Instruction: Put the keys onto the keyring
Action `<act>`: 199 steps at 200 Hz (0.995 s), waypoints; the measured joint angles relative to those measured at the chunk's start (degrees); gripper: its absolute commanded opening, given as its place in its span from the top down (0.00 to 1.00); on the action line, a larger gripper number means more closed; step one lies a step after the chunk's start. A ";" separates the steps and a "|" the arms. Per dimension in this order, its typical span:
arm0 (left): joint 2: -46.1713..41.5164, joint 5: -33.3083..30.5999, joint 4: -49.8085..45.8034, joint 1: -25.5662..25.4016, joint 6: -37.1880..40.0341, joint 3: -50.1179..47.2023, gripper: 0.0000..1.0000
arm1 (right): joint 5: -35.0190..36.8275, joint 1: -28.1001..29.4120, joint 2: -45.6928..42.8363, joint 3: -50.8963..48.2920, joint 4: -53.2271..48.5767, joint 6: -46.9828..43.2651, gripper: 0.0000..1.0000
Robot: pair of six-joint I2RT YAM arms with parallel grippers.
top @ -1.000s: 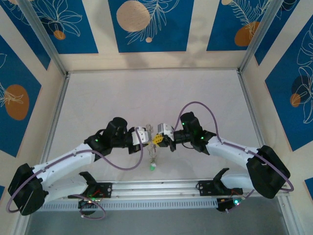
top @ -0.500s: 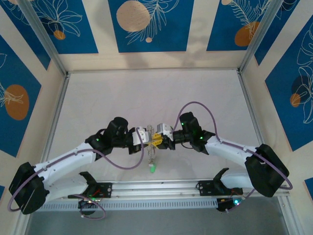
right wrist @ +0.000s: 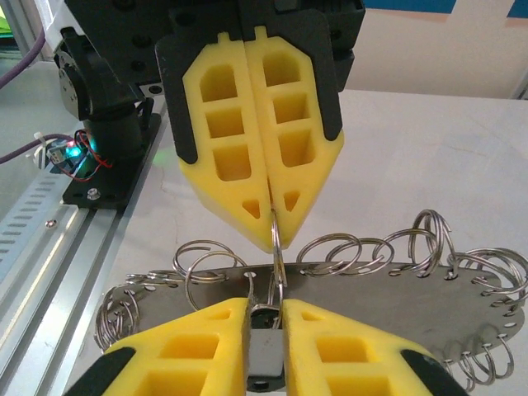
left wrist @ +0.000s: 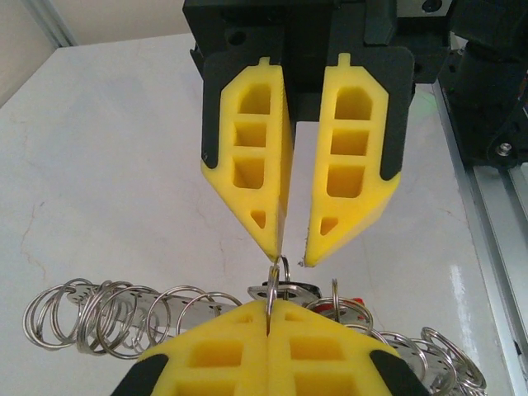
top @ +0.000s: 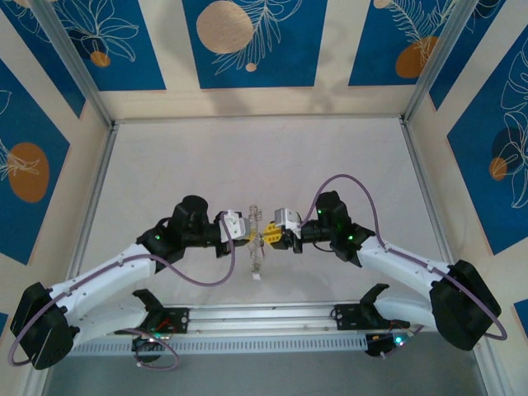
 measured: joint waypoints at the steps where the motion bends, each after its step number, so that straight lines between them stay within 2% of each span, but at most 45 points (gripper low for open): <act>1: 0.00 0.02 0.00 0.00 0.00 -0.02 1.00 | 0.00 0.00 0.00 0.00 0.00 0.00 0.78; 63: -0.07 1.05 0.04 0.02 -0.02 -0.17 1.00 | -0.20 0.07 2.23 0.04 0.04 0.24 0.80; 96: -0.59 1.51 1.20 0.02 -0.04 -0.85 1.00 | -0.42 0.22 3.10 0.07 -0.02 0.83 1.00; 199: -0.61 1.97 5.88 0.13 -2.45 -1.68 1.00 | -2.08 1.20 7.32 2.38 -0.02 2.84 1.00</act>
